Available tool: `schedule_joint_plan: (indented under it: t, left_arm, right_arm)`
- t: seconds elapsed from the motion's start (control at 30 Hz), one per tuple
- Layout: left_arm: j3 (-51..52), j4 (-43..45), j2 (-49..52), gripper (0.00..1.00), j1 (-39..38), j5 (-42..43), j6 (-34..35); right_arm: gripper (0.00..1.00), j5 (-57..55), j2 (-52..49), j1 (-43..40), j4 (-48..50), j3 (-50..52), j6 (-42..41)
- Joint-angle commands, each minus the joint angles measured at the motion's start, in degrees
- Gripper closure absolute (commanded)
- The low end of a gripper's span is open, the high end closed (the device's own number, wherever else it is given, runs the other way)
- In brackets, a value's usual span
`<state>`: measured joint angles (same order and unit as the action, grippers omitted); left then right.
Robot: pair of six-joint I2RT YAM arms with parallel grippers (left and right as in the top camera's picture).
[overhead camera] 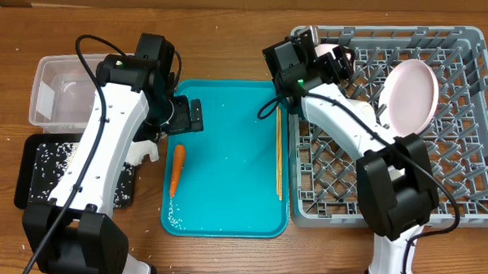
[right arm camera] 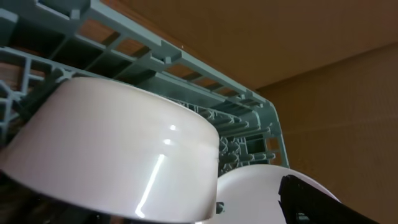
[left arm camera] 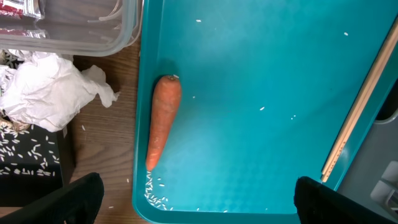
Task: Sort waste into correct bins and load items into the dishwasher
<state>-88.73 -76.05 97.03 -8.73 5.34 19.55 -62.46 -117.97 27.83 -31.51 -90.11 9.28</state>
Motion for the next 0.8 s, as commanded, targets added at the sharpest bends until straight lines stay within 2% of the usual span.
schedule_joint_plan:
  t: [0.0, 0.1, 0.13, 0.17, 0.23, 0.27, 0.37, 0.77]
  left_arm:
    - [0.24, 0.02, 0.04, 0.0, 0.09, 0.44, 0.15]
    - [0.24, 0.02, 0.04, 0.0, 0.09, 0.42, 0.15]
    - [0.24, 0.02, 0.04, 0.0, 0.09, 0.46, 0.15]
    - [0.24, 0.02, 0.04, 0.0, 0.09, 0.44, 0.15]
    - [0.24, 0.02, 0.04, 0.0, 0.09, 0.44, 0.15]
    - [0.24, 0.02, 0.04, 0.0, 0.09, 0.44, 0.15]
    - [0.24, 0.02, 0.04, 0.0, 0.09, 0.44, 0.15]
    - [0.24, 0.02, 0.04, 0.0, 0.09, 0.44, 0.15]
  right_arm:
    - [0.18, -0.44, 4.66, 0.33, 0.98, -0.72, -0.55]
    - [0.35, -0.46, 4.85, -0.04, -0.2, -0.72, -0.57]
    - [0.44, -0.46, 4.85, -0.24, -0.7, -0.72, -0.57]
    - [0.63, -0.46, 4.85, -0.44, -1.25, -0.72, -0.59]
    - [0.82, -0.44, 4.85, -0.98, -1.66, -0.72, -1.31]
    - [0.86, -0.42, 4.85, -1.44, -1.6, -0.72, -2.34]
    - [0.96, 0.24, 4.85, -2.8, -1.7, -0.72, -3.98]
    - [0.96, -1.4, 6.23, -9.75, -3.56, -0.72, -4.92]
